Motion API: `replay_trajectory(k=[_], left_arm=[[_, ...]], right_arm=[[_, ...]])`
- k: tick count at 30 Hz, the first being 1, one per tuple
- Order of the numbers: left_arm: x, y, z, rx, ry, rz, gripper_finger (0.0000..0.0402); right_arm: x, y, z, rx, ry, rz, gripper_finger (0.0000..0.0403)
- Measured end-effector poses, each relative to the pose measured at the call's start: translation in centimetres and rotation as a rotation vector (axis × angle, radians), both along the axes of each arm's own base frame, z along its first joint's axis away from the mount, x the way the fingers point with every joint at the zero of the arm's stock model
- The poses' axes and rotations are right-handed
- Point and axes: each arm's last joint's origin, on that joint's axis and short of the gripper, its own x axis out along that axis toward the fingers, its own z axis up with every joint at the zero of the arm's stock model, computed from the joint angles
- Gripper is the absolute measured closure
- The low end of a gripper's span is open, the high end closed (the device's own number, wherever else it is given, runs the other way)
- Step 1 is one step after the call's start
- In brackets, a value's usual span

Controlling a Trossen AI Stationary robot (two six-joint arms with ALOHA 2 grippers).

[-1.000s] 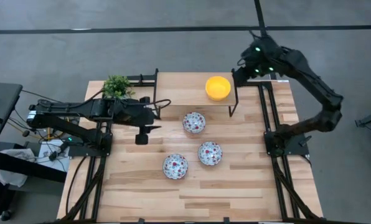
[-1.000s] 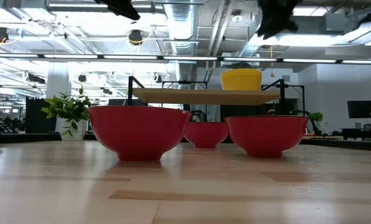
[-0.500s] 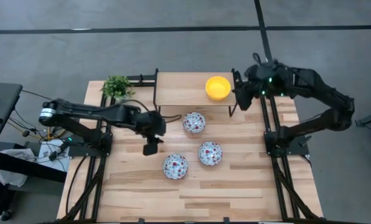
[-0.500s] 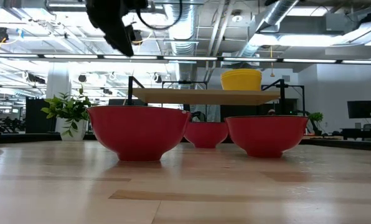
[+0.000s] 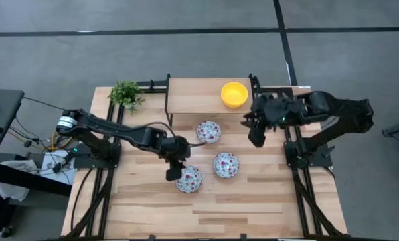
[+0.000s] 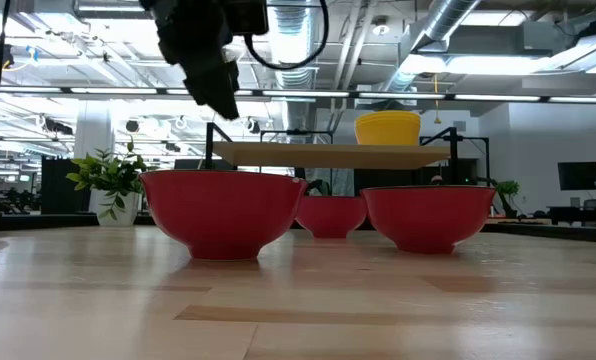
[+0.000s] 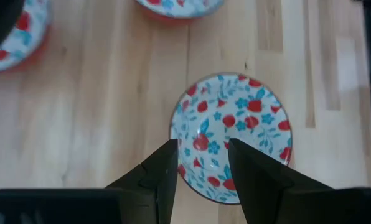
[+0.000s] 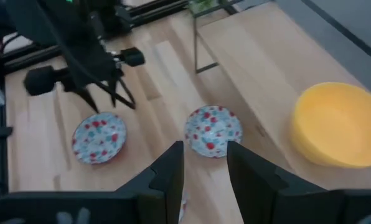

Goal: Pick & Place Mini bowls
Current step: Put the bottom left printed bowl on the shelf

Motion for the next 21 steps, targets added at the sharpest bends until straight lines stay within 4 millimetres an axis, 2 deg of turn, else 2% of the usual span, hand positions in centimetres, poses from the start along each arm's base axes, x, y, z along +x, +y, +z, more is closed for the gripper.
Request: replay_trajectory(k=[7,13,21], left_arm=[[0.1,-1.7,-3.2,0.036,0.069,-0.043,0.0262],[-1.2,-1.5,-6.0,0.035,0.121,0.094,0.0262],[-1.5,-1.4,-6.8,0.0,0.113,0.167,0.0262]], right_arm=[[0.0,3.9,-0.8,-0.002,-0.009,-0.012,0.029],[-0.6,6.4,-1.9,0.043,-0.009,-0.011,0.029],[-1.4,8.2,-2.1,0.049,-0.035,0.005,0.029]])
